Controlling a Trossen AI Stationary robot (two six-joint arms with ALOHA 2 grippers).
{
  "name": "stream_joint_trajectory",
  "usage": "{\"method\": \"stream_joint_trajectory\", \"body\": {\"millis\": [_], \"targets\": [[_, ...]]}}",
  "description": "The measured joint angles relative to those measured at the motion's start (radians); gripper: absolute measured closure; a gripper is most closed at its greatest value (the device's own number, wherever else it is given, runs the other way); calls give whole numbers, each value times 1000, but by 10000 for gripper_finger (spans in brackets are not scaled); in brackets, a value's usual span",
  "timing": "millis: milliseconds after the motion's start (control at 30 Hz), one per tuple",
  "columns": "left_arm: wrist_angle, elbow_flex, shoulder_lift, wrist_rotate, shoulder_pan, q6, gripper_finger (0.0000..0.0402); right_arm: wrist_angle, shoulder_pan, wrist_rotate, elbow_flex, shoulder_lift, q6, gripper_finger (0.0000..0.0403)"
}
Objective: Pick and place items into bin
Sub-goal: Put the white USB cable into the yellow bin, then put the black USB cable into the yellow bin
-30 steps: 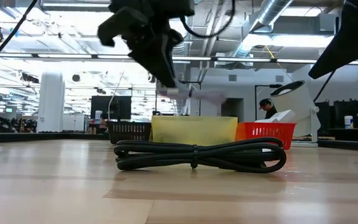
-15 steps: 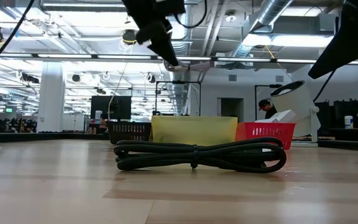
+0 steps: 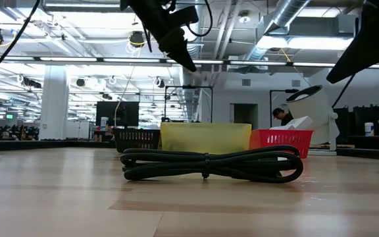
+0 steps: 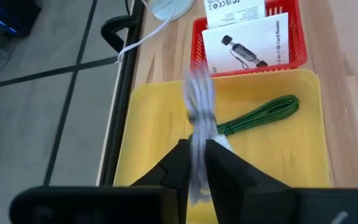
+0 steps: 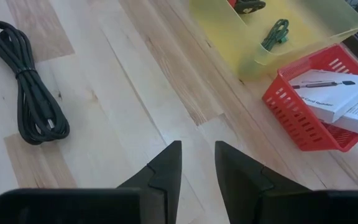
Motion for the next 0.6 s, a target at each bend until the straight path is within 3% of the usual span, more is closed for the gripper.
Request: {"method": "stream_joint_trajectory", "body": {"millis": [467, 600], "targets": [[-7, -8, 1, -8, 0, -79, 314, 4, 0, -1, 0, 0, 0, 310], [-49, -8, 1, 71, -8, -136, 312, 11, 0, -4, 0, 0, 0, 310]]}}
